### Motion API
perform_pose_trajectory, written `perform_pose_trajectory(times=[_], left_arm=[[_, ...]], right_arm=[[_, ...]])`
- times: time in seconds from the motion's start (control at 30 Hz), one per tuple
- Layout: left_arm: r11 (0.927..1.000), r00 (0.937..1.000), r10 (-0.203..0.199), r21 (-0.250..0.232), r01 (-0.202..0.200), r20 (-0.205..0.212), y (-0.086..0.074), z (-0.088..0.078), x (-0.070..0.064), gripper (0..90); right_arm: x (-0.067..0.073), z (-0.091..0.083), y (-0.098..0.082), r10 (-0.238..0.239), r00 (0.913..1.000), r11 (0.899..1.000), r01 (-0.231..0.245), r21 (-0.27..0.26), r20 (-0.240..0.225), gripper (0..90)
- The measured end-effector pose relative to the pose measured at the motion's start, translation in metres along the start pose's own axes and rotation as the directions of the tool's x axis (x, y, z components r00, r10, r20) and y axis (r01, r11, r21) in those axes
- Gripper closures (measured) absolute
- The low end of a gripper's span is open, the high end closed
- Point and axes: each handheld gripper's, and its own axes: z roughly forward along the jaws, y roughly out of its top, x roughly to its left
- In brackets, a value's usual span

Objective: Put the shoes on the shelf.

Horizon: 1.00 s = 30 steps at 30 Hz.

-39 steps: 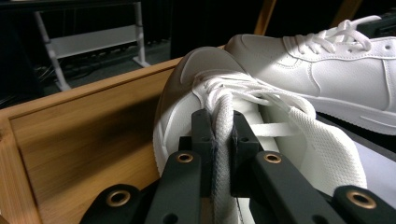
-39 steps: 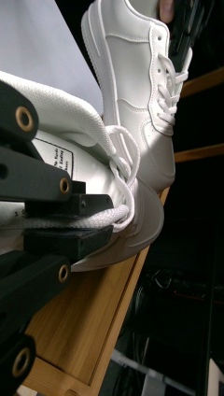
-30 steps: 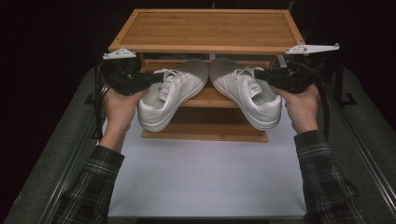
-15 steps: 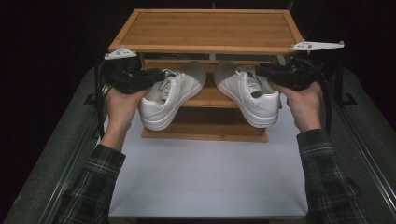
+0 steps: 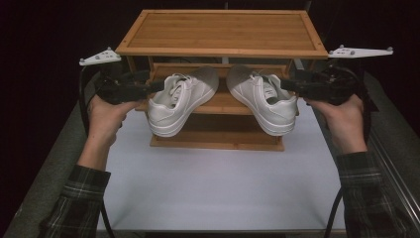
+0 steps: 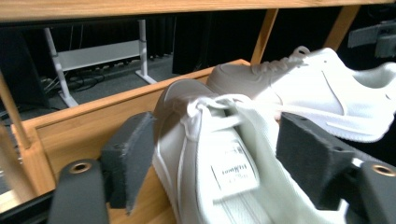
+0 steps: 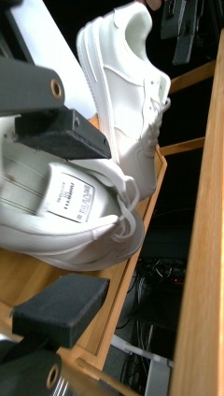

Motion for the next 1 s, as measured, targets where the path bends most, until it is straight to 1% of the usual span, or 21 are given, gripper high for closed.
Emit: perform_pose_trajectory(times=[0.07, 0.13, 0.2, 0.27, 0.37, 0.47, 0.57, 0.63, 0.73, 0.77, 0.9, 0.93, 1.0], left_arm=[[1.0000, 0.9998, 0.009, 0.003, -0.009, 0.020, -0.002, -0.007, 0.000, 25.1], [0.9998, 0.9989, 0.018, -0.012, -0.017, 0.042, -0.005, -0.015, -0.001, 23.7], [0.9995, 0.9981, 0.023, -0.021, -0.022, 0.058, -0.009, -0.022, 0.000, 23.6], [0.9995, 0.9973, 0.030, -0.015, -0.029, 0.068, -0.014, -0.027, 0.000, 22.5], [0.9990, 0.9956, 0.045, -0.004, -0.045, 0.082, -0.024, -0.033, 0.000, 20.0], [0.9991, 0.9938, 0.042, -0.008, -0.042, 0.103, -0.036, -0.037, 0.001, 18.8], [0.9991, 0.9920, 0.041, -0.010, -0.040, 0.119, -0.048, -0.039, 0.002, 18.8], [0.9990, 0.9921, 0.045, 0.002, -0.045, 0.117, -0.056, -0.039, 0.002, 17.8], [0.9989, 0.9901, 0.042, 0.015, -0.045, 0.134, -0.070, -0.037, 0.002, 16.8], [0.9986, 0.9893, 0.044, 0.023, -0.048, 0.139, -0.074, -0.036, 0.002, 15.2], [0.9972, 0.9870, 0.046, 0.052, -0.054, 0.154, -0.091, -0.026, 0.000, 14.6], [0.9969, 0.9870, 0.047, 0.055, -0.056, 0.154, -0.093, -0.024, 0.000, 14.6], [0.9963, 0.9850, 0.050, 0.061, -0.061, 0.165, -0.097, -0.018, -0.001, 14.6]], right_arm=[[0.001, -0.007, -0.003, 0.001, 0.9999, 1.000, -0.001, -0.001, -0.010, 29.4], [0.001, -0.014, -0.007, -0.001, 0.9998, 1.000, 0.000, -0.012, -0.019, 28.7], [0.000, -0.021, -0.011, -0.001, 0.9994, 1.000, 0.001, -0.017, -0.034, 28.3], [-0.001, -0.027, -0.016, -0.006, 0.9992, 1.000, 0.005, -0.021, -0.040, 27.4], [-0.002, -0.035, -0.025, -0.011, 0.9989, 1.000, 0.009, -0.023, -0.046, 25.9], [-0.003, -0.042, -0.037, -0.018, 0.9981, 0.999, 0.016, -0.030, -0.059, 25.0], [-0.005, -0.046, -0.049, -0.023, 0.9982, 1.000, 0.022, -0.017, -0.056, 22.5], [-0.006, -0.046, -0.057, -0.019, 0.9975, 1.000, 0.019, -0.009, -0.067, 21.7], [-0.007, -0.043, -0.070, -0.017, 0.9957, 1.000, 0.017, -0.008, -0.092, 20.5], [-0.007, -0.041, -0.074, -0.013, 0.9950, 1.000, 0.013, -0.002, -0.099, 20.4], [-0.007, -0.029, -0.089, -0.005, 0.9932, 0.999, 0.008, 0.032, -0.116, 19.2], [-0.007, -0.025, -0.092, -0.005, 0.9925, 0.999, 0.011, 0.045, -0.122, 18.5], [-0.007, -0.020, -0.095, -0.006, 0.9919, 0.999, 0.013, 0.051, -0.127, 18.5]])
